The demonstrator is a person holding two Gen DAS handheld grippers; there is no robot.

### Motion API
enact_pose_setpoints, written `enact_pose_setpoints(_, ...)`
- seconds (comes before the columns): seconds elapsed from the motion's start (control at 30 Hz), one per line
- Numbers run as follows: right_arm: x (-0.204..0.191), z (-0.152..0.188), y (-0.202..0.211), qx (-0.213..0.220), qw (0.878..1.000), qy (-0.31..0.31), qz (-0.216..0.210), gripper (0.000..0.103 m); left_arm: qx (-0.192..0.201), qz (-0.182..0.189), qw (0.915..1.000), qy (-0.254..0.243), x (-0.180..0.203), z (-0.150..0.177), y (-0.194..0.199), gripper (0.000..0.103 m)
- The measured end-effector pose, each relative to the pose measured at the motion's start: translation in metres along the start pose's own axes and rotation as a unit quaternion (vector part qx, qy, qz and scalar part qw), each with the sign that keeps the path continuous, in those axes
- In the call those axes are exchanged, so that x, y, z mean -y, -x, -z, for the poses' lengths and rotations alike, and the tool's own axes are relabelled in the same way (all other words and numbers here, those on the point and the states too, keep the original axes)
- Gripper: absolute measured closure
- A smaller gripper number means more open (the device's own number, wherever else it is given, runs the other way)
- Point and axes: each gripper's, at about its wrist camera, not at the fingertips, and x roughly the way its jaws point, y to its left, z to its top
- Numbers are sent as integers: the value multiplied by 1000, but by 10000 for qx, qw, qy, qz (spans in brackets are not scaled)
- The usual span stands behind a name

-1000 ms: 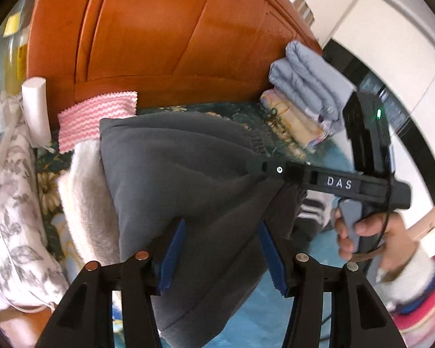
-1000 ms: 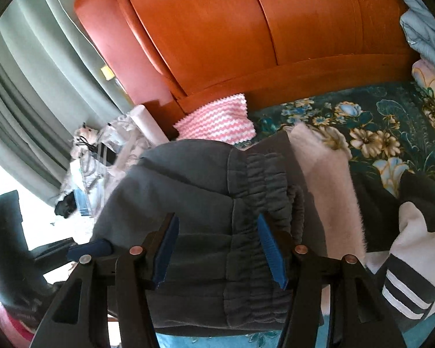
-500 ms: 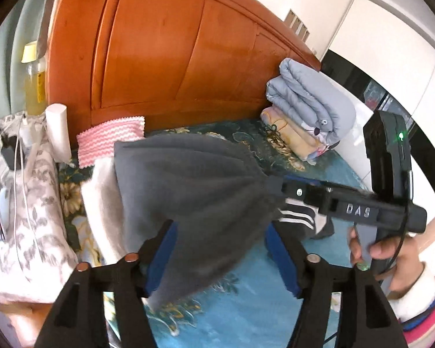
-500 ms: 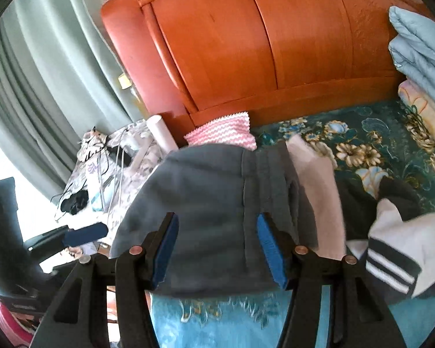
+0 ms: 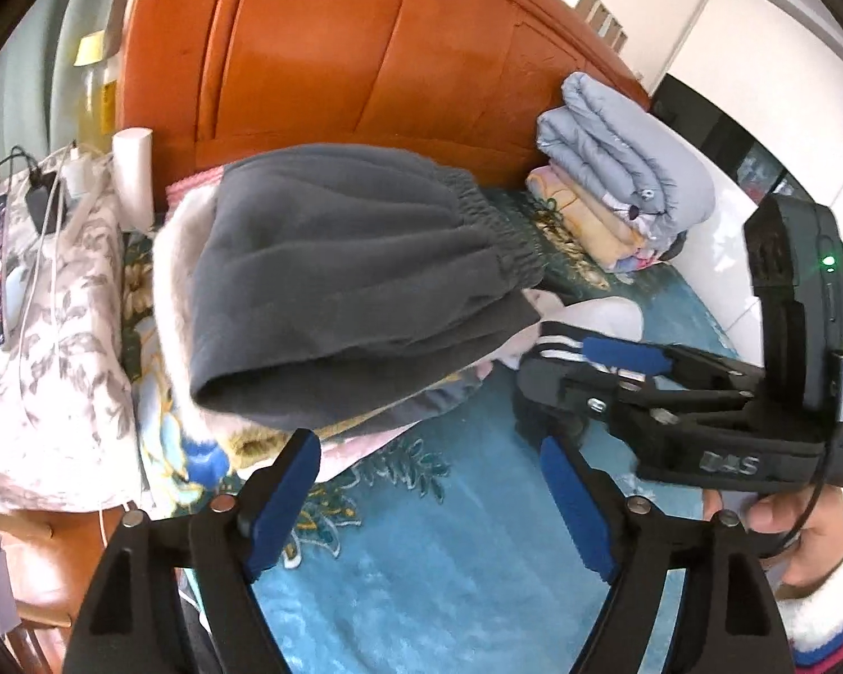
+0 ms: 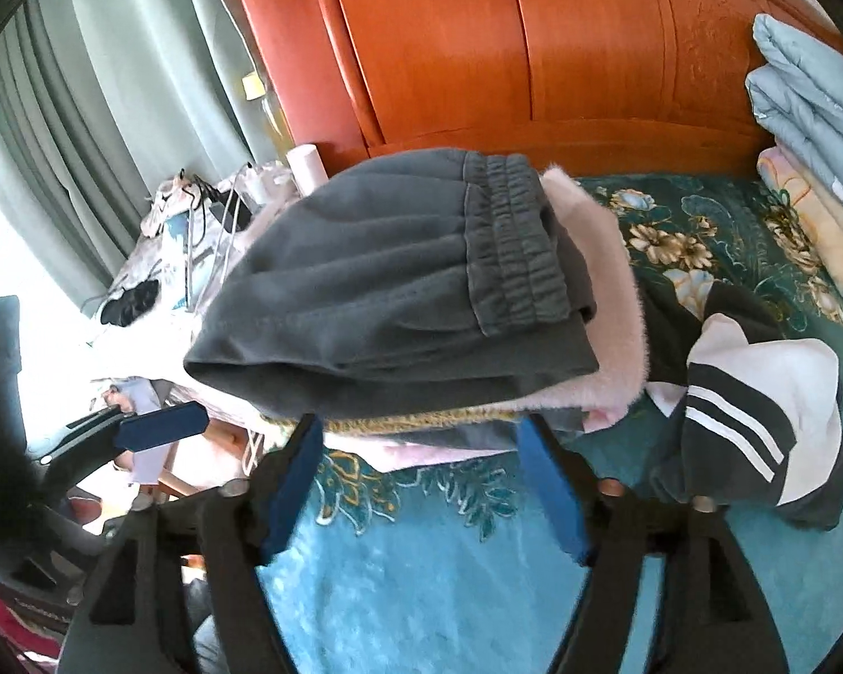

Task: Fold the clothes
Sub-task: 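Lower the sweatpants onto the clothes pile and open both tools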

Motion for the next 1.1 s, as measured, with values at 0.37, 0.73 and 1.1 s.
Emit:
enact_pose_setpoints(0.37,4,8,-15,67,9998,151,116,12,52,-256,9986,453,-19,9,-20,0)
enact_pose_setpoints(0.73,3,8,-36,178,9988,361,283,9,525,-836,9940,464,-29,11,-34,0)
enact_pose_setpoints(1.1,8,7,-55,207,9978,462,436,8,386,-973,9934,472,-39,12,-53,0)
